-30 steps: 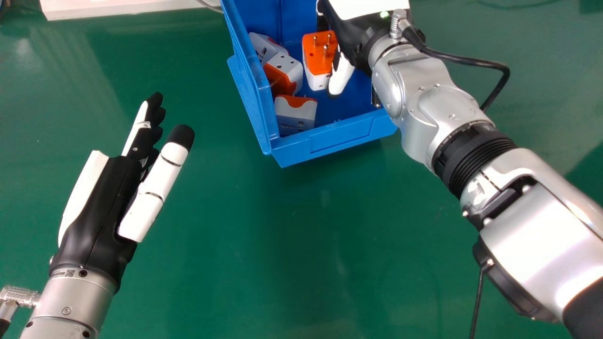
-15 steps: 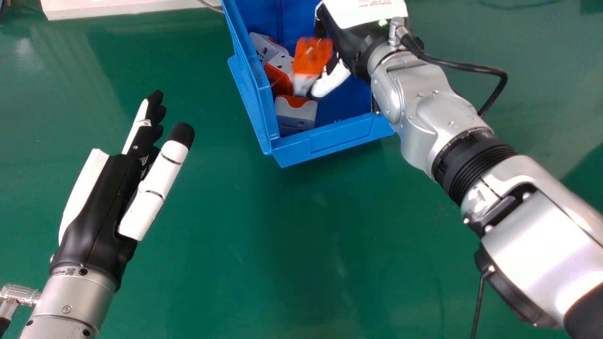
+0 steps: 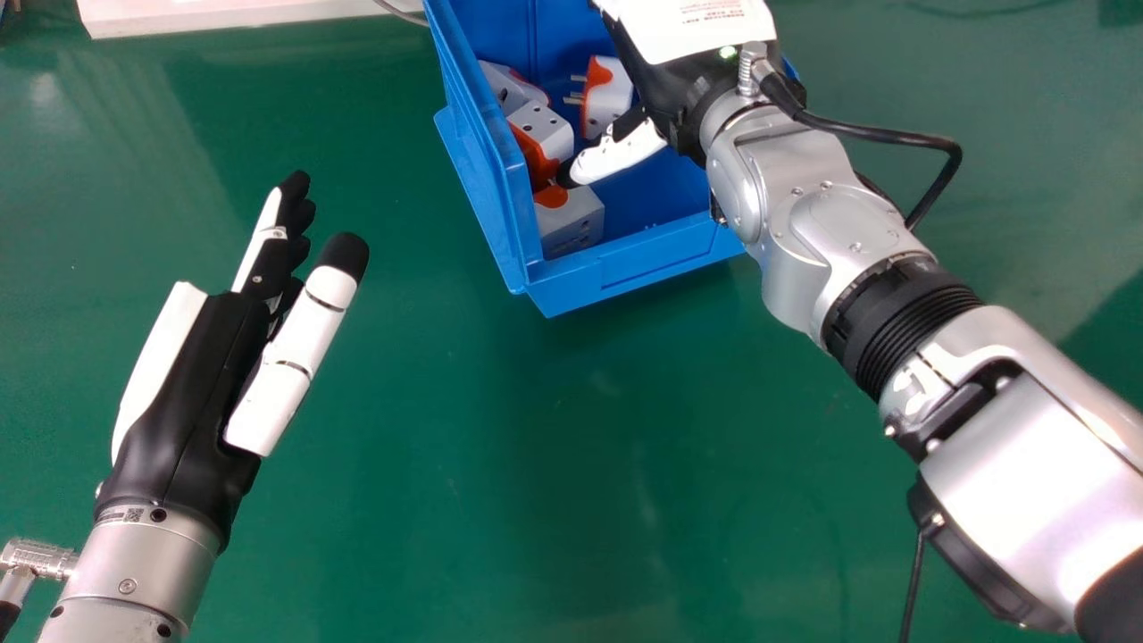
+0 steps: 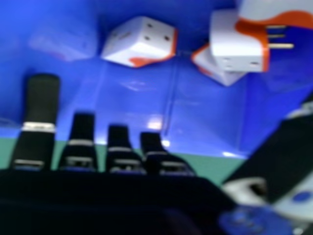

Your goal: Pick all objects and put in blue box

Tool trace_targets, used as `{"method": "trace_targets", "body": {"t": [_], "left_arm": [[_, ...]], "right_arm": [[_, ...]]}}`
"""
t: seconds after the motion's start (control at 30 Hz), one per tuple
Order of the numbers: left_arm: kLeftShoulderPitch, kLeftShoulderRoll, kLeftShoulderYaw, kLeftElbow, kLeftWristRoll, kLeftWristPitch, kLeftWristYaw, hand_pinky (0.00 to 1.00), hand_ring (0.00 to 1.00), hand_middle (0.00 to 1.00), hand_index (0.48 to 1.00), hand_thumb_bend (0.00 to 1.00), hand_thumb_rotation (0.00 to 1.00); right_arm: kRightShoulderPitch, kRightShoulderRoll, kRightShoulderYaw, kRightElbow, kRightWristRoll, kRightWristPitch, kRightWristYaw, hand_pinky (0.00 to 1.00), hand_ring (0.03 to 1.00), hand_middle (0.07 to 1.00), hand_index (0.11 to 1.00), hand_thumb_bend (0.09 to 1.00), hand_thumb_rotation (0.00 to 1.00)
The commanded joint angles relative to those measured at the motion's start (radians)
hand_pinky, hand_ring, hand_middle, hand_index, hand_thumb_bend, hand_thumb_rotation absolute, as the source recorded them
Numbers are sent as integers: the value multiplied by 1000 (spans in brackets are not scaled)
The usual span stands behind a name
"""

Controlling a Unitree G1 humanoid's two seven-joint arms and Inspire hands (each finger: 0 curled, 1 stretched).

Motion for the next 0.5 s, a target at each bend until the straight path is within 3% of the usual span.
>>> {"method": "trace_targets", "body": {"t": [0.0, 0.3, 0.47], "left_arm": [[-8, -6, 1, -11, -7, -15, 2, 981, 994, 1000, 1000, 536, 1000], [-28, -1, 6, 11, -15, -16, -1, 981, 994, 1000, 1000, 532, 1000], [-48, 4, 10, 42, -21, -25, -3, 981, 994, 1000, 1000, 524, 1000]], "right_arm": [[-6, -17, -3, -27, -4, 5, -11, 944, 990, 993, 994, 671, 698], [62, -31, -60, -99, 46, -10, -42, 940, 998, 999, 999, 657, 695], [166, -66, -103, -242, 70, -9, -65, 940, 1000, 1000, 1000, 568, 620]]}}
